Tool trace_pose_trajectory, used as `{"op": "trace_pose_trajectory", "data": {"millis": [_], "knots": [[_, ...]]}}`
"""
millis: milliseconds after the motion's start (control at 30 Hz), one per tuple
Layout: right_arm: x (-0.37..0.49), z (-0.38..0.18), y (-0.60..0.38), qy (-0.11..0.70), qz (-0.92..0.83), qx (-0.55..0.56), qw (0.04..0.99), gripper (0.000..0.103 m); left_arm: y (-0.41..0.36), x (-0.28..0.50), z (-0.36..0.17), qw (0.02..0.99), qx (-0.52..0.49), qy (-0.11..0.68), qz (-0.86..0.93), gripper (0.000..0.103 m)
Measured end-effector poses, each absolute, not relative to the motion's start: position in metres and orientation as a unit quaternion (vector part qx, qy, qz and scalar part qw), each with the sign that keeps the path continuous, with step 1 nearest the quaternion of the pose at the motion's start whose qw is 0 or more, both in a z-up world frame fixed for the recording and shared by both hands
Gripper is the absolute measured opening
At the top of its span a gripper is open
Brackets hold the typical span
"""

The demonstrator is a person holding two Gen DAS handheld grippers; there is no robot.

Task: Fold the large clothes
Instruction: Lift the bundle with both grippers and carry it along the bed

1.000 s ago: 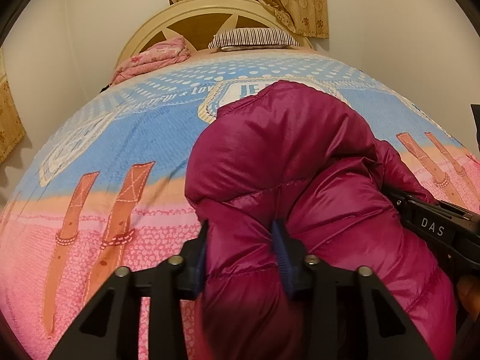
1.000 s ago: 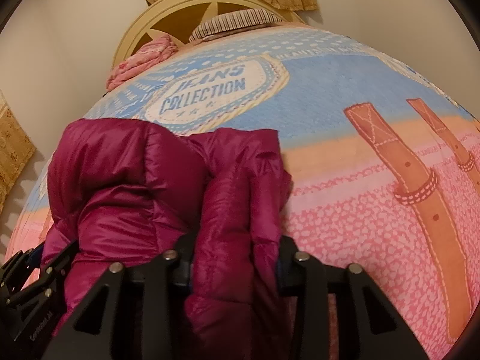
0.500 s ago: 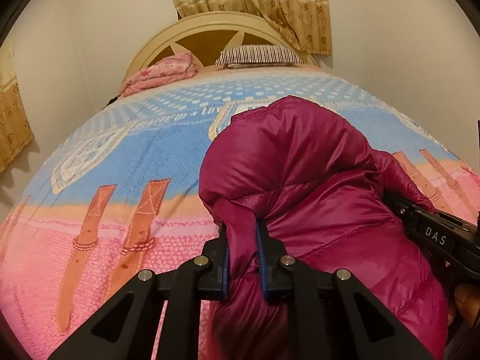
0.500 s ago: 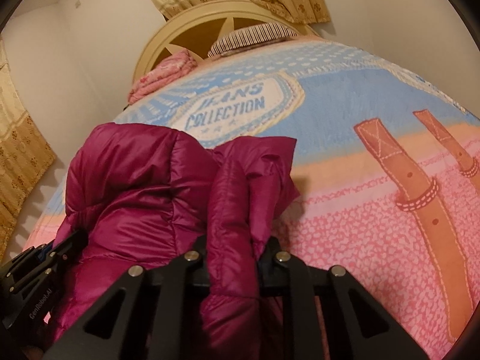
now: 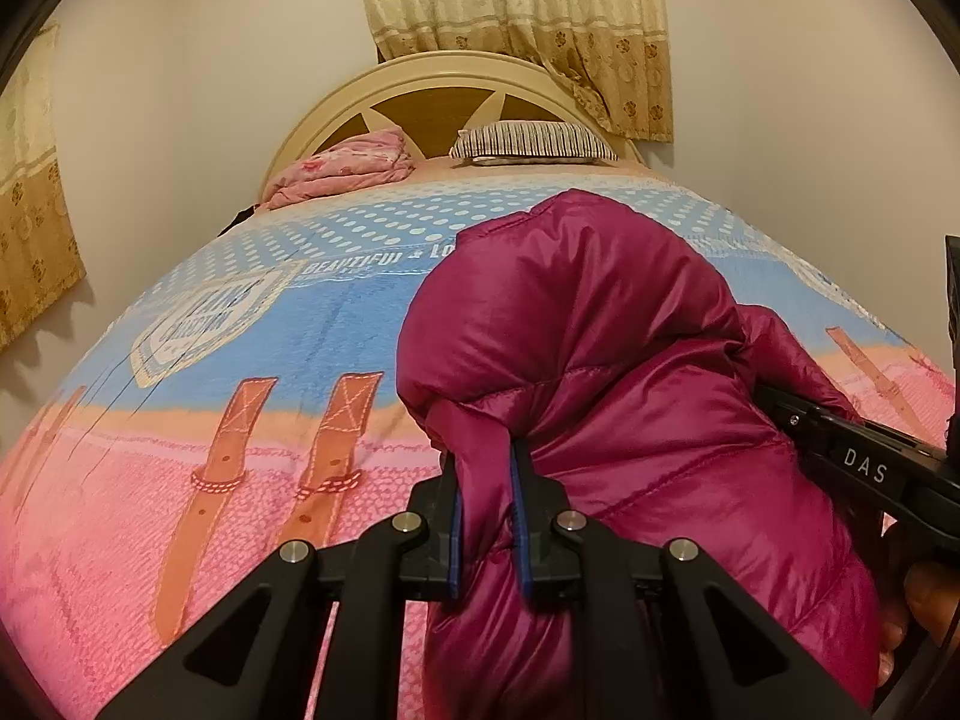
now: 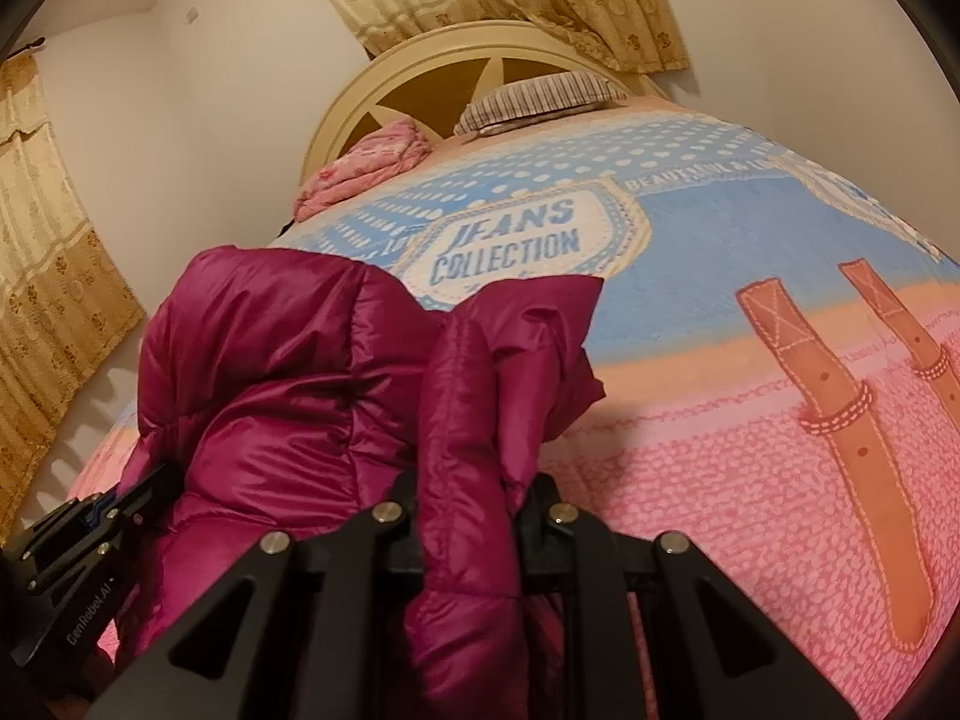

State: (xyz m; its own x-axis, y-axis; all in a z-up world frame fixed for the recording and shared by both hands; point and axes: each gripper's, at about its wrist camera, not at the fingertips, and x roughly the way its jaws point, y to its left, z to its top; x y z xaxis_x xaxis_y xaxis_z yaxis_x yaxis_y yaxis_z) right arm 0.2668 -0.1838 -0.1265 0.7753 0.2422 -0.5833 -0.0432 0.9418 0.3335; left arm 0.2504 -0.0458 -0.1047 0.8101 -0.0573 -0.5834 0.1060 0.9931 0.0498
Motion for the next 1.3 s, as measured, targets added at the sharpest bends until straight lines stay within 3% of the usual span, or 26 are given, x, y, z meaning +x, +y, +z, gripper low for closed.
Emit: {"op": "trace_pose_trajectory", "data": {"millis": [533, 1300], "knots": [[0.259, -0.093, -0.133, 0.300, 0.132, 0.126, 0.936, 0.018, 0.009, 0.221, -0.074, 0.959, 0.000, 0.282, -0.013, 0.012], [0.271, -0.088, -0.046, 0.311, 0.211, 0.097, 0.922, 0.018, 0.101, 0.192, -0.063, 0.959, -0.043, 0.275, 0.046, 0.012]]}}
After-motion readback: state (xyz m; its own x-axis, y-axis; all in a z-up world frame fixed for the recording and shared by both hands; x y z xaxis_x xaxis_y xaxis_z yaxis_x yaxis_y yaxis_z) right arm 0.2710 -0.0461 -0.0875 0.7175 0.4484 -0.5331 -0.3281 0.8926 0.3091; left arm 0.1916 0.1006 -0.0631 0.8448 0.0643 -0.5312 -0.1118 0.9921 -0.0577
